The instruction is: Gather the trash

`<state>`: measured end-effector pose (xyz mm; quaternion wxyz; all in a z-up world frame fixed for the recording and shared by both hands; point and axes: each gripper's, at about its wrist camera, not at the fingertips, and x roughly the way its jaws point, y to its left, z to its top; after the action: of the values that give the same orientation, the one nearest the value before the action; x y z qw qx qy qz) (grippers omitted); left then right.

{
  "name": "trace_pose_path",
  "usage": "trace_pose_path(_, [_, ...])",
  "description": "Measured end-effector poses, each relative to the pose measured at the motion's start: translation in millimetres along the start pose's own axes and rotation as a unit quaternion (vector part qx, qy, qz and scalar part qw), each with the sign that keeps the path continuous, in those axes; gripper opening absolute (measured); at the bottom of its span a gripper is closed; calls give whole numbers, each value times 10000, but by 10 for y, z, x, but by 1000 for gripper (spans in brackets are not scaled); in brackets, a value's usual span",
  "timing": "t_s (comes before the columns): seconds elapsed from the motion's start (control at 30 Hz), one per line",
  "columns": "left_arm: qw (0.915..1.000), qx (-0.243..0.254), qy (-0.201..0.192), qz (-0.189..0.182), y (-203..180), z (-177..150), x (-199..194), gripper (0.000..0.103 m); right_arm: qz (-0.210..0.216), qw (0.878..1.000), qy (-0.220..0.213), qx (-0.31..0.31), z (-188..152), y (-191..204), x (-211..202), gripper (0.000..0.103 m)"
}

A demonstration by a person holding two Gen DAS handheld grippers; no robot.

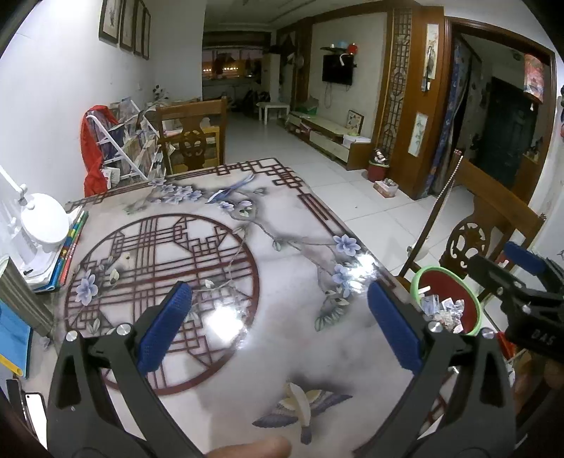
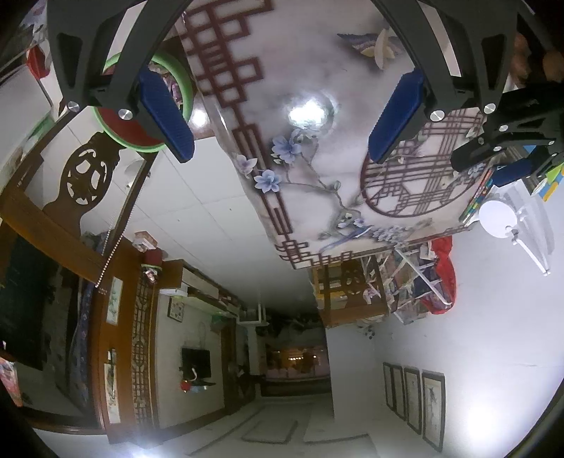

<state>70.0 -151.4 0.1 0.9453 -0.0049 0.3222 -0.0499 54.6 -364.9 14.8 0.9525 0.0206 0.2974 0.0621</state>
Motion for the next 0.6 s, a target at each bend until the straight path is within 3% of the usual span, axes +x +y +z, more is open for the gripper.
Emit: trace_pose_path(0.6, [10000, 15, -9, 60, -22, -11, -28, 98, -29, 10000, -49, -27, -6, -16, -30, 96])
